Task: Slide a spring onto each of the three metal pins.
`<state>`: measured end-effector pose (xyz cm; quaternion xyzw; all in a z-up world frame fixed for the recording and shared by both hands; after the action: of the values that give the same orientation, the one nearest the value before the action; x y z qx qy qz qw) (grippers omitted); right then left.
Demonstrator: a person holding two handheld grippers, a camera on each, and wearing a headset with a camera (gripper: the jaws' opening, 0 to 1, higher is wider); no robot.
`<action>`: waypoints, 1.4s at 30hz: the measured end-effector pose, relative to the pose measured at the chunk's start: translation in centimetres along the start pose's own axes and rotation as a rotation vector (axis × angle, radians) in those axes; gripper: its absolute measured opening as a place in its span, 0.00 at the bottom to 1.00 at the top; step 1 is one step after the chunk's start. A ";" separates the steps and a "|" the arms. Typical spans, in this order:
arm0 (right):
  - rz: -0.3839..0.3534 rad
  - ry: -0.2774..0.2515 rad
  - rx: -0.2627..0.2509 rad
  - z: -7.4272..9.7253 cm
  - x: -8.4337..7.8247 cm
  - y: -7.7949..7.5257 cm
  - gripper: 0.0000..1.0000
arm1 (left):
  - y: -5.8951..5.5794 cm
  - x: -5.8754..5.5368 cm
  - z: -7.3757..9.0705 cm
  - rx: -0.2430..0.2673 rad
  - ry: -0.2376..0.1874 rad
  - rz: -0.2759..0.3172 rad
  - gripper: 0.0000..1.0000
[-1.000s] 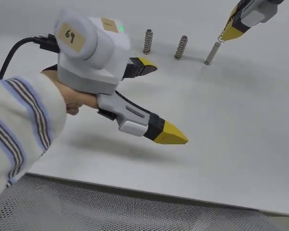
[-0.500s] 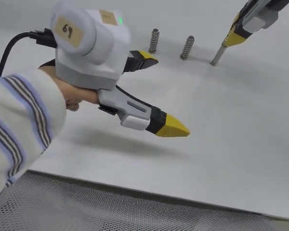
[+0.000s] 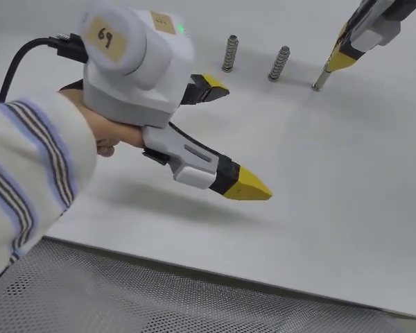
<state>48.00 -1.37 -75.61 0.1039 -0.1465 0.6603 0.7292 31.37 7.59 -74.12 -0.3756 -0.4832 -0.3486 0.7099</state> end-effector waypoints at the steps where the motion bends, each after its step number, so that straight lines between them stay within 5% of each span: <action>1: 0.001 0.003 0.001 -0.1 0.0 0.0 0.08 | 0.1 0.0 0.0 0.003 -0.003 0.001 0.94; 17: -0.035 0.010 0.003 -1.6 -0.5 -0.4 0.09 | 0.3 -0.8 0.4 0.006 0.020 0.018 0.91; 42: 0.047 0.028 0.021 -1.8 -0.4 0.1 0.14 | 0.6 -1.2 0.6 0.020 0.041 0.030 0.93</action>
<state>48.01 -1.14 -77.47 0.0988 -0.1319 0.6802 0.7142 31.31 8.60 -75.17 -0.3685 -0.4665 -0.3408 0.7283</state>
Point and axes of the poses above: the centre of the closed fingertips' face, and the gripper's own axes: z roughly backward along the fingers, y roughly to its left, x roughly out of its top, the point moved 2 cm from there along z, roughly backward along the fingers, and after that the axes turned 12 degrees about -y, right-handed, at the moved point
